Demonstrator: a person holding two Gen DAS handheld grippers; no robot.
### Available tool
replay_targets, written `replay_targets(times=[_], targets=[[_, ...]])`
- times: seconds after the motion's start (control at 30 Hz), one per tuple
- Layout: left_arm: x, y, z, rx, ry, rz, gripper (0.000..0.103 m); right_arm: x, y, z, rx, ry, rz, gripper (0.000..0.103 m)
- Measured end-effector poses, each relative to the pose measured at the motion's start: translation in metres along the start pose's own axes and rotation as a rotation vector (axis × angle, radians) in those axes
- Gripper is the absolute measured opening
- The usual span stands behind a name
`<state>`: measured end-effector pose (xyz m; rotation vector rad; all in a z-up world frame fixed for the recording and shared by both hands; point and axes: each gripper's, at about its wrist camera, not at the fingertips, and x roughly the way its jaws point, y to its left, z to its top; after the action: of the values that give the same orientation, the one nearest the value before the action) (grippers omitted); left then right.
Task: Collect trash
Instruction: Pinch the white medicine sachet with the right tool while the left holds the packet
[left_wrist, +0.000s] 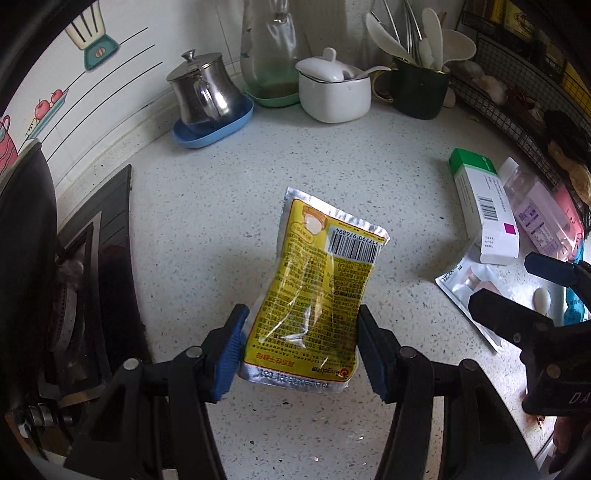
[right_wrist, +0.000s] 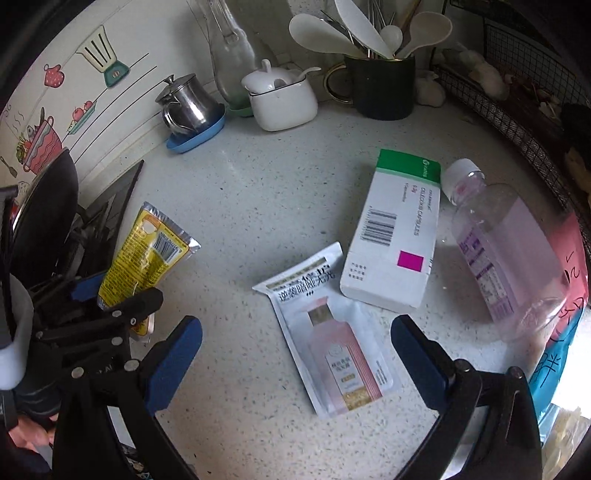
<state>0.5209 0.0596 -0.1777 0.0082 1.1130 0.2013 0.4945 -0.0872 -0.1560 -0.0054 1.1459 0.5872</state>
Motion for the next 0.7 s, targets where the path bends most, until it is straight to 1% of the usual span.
replay_targets(times=[0.1, 0.17, 0.23, 0.3, 0.37, 0.4, 0.43, 0.47, 0.5, 0.53, 0.57, 0.6, 0.67, 0.7], targets=[[0.003, 0.011, 0.007, -0.016, -0.002, 0.029, 0.055, 0.008, 0.007, 0.009, 0.037, 0.016, 0.004, 0.1], [0.005, 0.016, 0.009, -0.027, -0.001, 0.039, 0.055, 0.013, 0.009, 0.009, 0.071, 0.037, -0.006, 0.088], [0.008, 0.021, 0.011, -0.033, 0.004, 0.051, 0.055, 0.021, 0.013, 0.011, 0.105, 0.059, -0.042, 0.084], [0.011, 0.023, 0.013, -0.041, 0.008, 0.045, 0.055, 0.027, 0.014, 0.013, 0.148, 0.067, -0.042, 0.083], [0.016, 0.025, 0.017, -0.054, 0.013, 0.03, 0.055, 0.032, 0.017, 0.015, 0.176, 0.066, -0.055, 0.077], [0.019, 0.026, 0.018, -0.058, 0.017, 0.03, 0.055, 0.035, 0.019, 0.017, 0.186, 0.067, -0.065, 0.076], [0.023, 0.027, 0.019, -0.064, 0.023, 0.033, 0.055, 0.038, 0.019, 0.018, 0.195, 0.071, -0.073, 0.072], [0.027, 0.028, 0.02, -0.071, 0.03, 0.035, 0.055, 0.043, 0.02, 0.02, 0.2, 0.081, -0.084, 0.065], [0.03, 0.031, 0.02, -0.08, 0.034, 0.032, 0.055, 0.047, 0.021, 0.022, 0.199, 0.09, -0.103, 0.061], [0.033, 0.033, 0.02, -0.089, 0.041, 0.028, 0.055, 0.047, 0.023, 0.023, 0.185, 0.067, -0.13, 0.053], [0.035, 0.035, 0.02, -0.095, 0.045, 0.026, 0.055, 0.049, 0.023, 0.024, 0.181, 0.069, -0.141, 0.042], [0.036, 0.036, 0.018, -0.098, 0.046, 0.029, 0.055, 0.05, 0.024, 0.025, 0.168, 0.064, -0.154, 0.034], [0.035, 0.039, 0.015, -0.103, 0.045, 0.028, 0.055, 0.052, 0.026, 0.025, 0.152, 0.066, -0.148, 0.025], [0.033, 0.04, 0.012, -0.106, 0.045, 0.025, 0.055, 0.052, 0.028, 0.023, 0.142, 0.063, -0.149, 0.022]])
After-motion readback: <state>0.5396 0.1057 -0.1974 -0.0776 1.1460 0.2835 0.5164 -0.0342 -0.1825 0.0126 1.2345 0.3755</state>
